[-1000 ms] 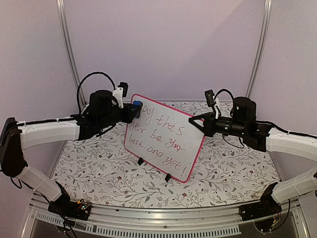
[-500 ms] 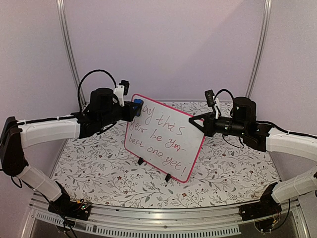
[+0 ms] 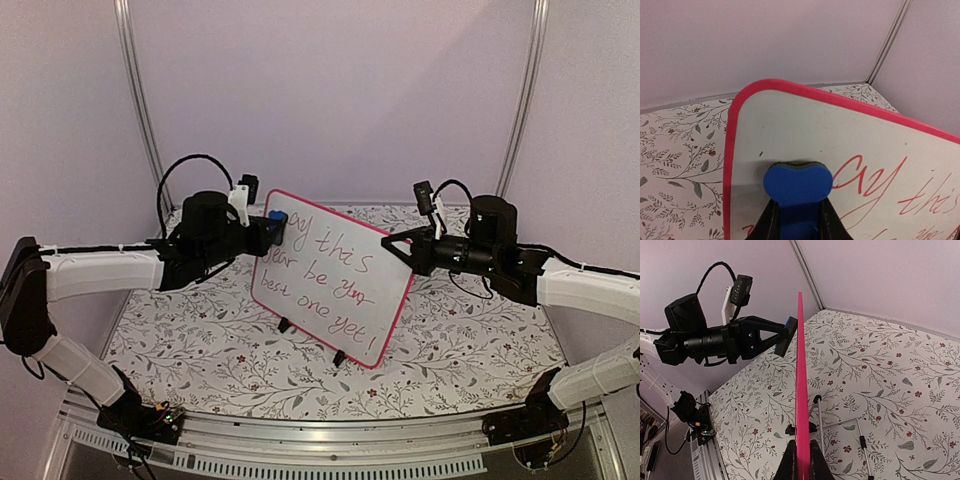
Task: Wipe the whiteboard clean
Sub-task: Erase the center of the whiteboard.
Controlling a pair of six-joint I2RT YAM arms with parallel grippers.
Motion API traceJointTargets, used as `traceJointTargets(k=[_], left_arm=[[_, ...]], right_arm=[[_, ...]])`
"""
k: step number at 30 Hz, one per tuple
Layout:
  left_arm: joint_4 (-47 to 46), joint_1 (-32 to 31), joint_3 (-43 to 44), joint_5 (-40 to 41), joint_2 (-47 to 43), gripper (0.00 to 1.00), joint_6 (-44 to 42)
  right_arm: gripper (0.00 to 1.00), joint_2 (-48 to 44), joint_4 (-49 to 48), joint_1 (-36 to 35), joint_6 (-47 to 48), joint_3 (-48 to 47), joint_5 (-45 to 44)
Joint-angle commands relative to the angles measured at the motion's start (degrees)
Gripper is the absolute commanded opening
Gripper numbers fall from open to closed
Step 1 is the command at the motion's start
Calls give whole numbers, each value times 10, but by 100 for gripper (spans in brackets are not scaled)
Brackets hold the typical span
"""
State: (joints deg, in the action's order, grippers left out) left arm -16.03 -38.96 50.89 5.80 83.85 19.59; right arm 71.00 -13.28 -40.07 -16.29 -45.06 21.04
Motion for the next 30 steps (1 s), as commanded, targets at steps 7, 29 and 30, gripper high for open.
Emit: traceJointTargets(k=[7, 29, 30], left_arm=[[12, -9, -27, 3, -10, 14, 10], [33, -27, 10, 32, 4, 14, -19], [35, -28, 16, 35, 5, 14, -21]], right_arm=[[0, 18, 58, -24, 41, 9, 58], [0, 20, 59, -24, 41, 8, 59], [0, 20, 59, -24, 41, 8, 59]])
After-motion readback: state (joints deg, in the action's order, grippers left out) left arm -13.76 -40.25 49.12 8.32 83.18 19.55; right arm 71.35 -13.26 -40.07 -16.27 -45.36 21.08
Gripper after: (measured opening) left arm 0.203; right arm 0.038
